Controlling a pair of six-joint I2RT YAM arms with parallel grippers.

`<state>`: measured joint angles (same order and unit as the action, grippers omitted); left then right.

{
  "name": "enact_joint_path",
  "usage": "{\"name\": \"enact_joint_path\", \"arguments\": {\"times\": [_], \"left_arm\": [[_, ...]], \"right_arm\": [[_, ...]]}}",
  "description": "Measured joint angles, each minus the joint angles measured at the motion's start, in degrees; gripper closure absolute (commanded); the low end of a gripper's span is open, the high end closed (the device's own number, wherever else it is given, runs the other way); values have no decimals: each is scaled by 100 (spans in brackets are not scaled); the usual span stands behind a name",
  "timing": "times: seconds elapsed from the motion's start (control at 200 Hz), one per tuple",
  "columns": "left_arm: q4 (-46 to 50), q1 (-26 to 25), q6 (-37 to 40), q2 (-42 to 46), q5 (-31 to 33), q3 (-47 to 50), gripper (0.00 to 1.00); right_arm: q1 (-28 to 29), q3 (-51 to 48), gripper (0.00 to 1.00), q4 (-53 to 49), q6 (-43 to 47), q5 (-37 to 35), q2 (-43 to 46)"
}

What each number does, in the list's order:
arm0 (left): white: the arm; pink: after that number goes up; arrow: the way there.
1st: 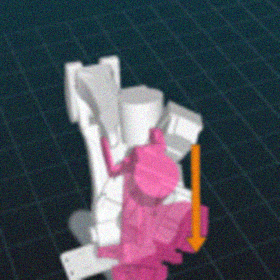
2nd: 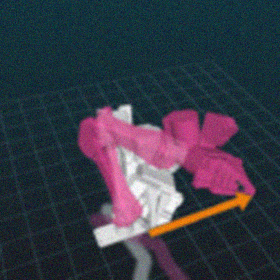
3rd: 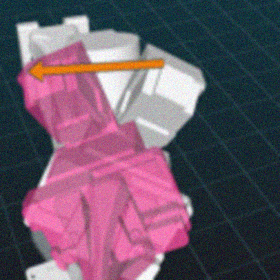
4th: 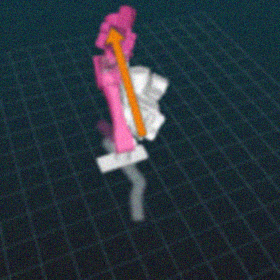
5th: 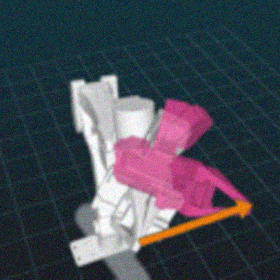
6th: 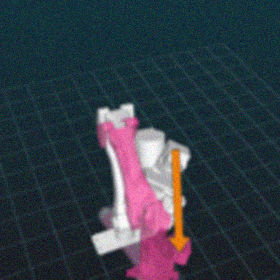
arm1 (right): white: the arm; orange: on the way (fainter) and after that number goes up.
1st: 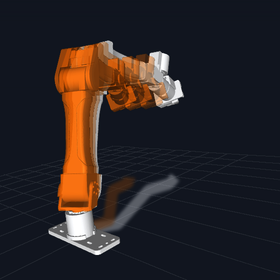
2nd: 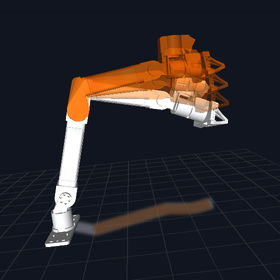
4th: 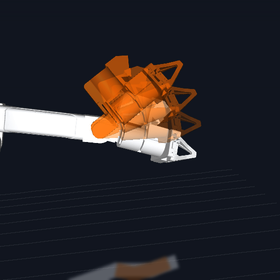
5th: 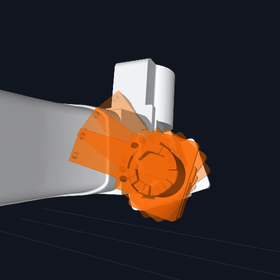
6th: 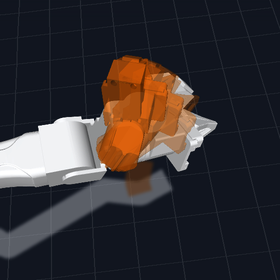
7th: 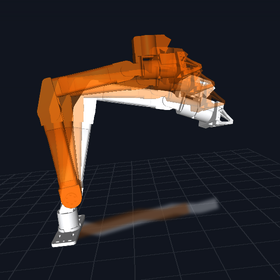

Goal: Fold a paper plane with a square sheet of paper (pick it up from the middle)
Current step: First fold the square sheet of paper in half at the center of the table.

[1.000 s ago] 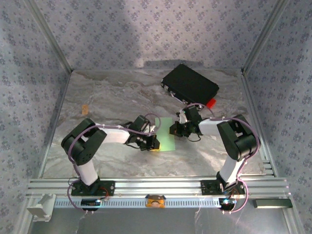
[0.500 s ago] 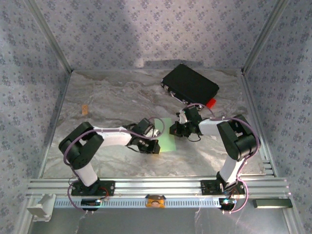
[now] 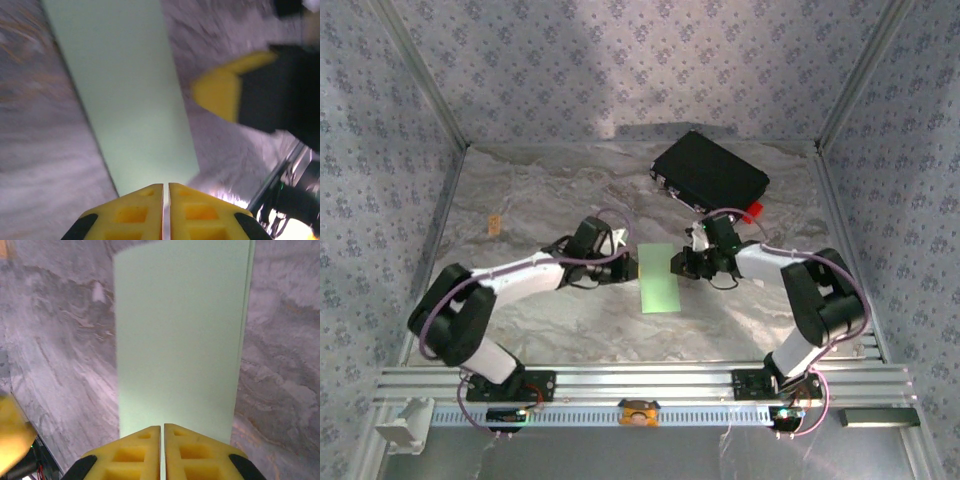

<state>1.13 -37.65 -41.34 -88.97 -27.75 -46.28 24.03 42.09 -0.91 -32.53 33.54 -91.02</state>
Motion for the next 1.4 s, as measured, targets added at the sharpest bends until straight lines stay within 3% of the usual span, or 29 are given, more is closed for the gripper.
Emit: {"name": "enact_joint_path", "arguments": {"times": [0.095,0.295,0.69,0.929,1.404], "left_arm": [[-28,306,-140,-651,-170,-496,88],[-96,426,-179,-1523,-409,-1443,87],[-96,592,-179,-2721,-656,-2105,87],[-286,654,-199,-2804,-745,-2017,87],[-835,691,-332,-2728,-846,-1696,88]], "right_arm": [[-17,-240,78,-44,-107,-201,487],[17,-944,69,-146,-431,-529,1086],[262,-1233,59,-184,-776,-588,1154],[391,-1239,51,-175,-872,-564,1154],[490,-1307,53,-212,-1154,-238,1182]]}}
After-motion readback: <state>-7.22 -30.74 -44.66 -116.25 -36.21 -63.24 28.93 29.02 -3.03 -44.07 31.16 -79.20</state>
